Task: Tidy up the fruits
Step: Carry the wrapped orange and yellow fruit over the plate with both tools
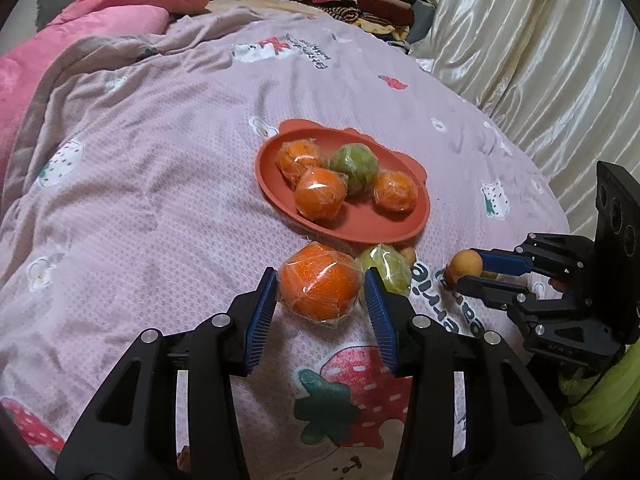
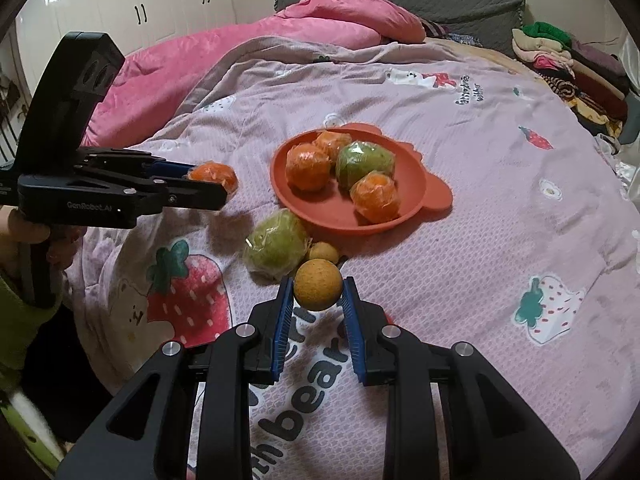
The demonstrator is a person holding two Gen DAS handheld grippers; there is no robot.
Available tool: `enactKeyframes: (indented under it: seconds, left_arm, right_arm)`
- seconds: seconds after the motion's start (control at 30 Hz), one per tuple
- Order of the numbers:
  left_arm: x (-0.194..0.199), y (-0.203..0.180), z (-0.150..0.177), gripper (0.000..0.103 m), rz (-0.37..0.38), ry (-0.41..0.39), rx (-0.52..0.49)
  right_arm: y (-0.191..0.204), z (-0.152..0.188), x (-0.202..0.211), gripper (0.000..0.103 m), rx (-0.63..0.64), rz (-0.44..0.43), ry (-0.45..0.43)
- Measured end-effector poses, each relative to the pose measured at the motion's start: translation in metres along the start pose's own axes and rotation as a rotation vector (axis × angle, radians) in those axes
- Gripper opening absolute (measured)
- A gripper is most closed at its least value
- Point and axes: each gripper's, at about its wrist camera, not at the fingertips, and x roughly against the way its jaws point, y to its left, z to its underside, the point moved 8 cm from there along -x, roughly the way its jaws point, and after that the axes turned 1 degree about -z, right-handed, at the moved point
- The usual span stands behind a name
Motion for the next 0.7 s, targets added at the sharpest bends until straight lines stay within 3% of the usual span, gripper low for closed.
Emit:
enactKeyframes:
  seconds: [0.7]
  left_arm:
    - [-0.007,-0.002,-0.035,0.036,-0.04,-0.007,-0.008]
  right_arm:
    - [-0.043,-0.047,-0.005,0.024,-0.024,0.023,-0.066]
